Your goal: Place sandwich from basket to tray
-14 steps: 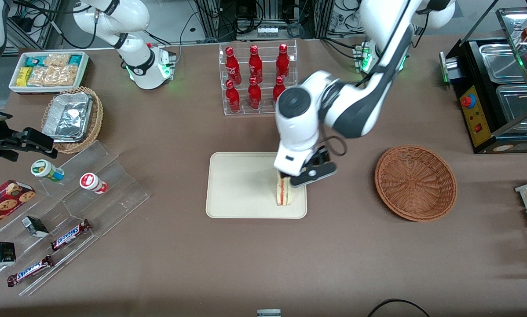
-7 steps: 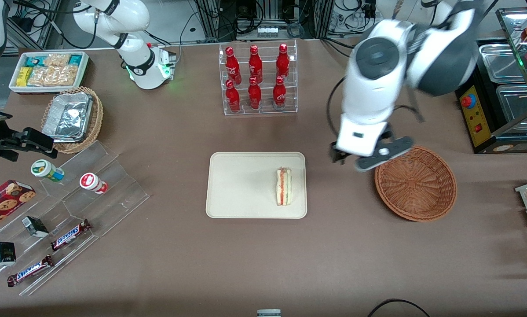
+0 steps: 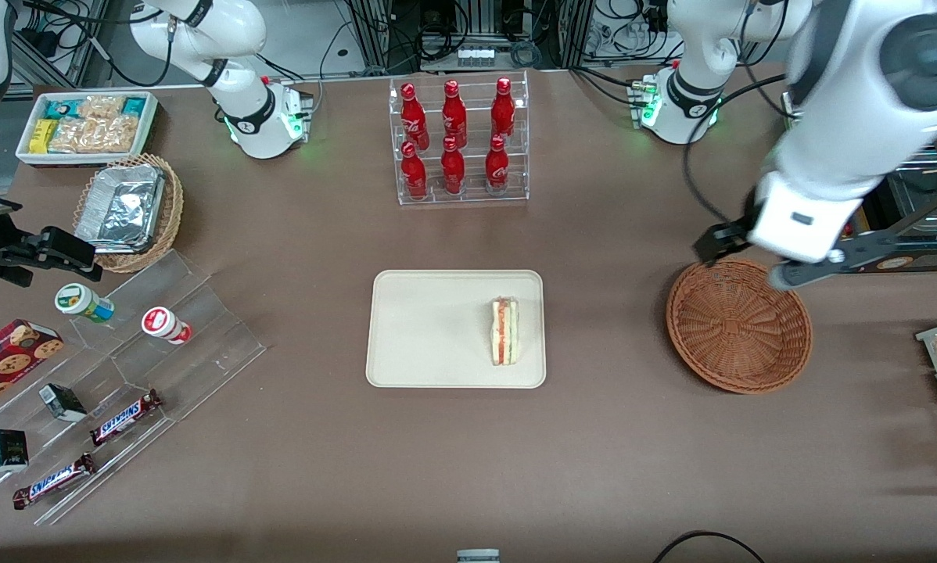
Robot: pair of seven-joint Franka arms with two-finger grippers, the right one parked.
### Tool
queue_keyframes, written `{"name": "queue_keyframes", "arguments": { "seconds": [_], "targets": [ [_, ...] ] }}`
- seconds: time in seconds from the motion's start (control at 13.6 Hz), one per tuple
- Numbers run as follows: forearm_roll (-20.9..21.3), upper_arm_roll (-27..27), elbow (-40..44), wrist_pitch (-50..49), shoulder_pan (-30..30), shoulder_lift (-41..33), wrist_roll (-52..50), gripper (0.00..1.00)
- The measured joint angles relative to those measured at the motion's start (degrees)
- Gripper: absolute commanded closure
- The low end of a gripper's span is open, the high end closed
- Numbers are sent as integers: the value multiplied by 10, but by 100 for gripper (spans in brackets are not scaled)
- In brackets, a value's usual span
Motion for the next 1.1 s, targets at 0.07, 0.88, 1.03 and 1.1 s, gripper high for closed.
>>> {"name": "queue_keyframes", "arguments": {
  "seconds": [0.07, 0.88, 1.03, 1.1],
  "targets": [
    [-2, 0, -7, -6, 14, -12, 24, 0],
    [-46, 63, -108, -40, 82, -145, 183, 0],
    [-46, 62, -108, -38, 83, -145, 184, 0],
    [-46, 61, -106, -38, 83, -143, 184, 0]
  ]
}}
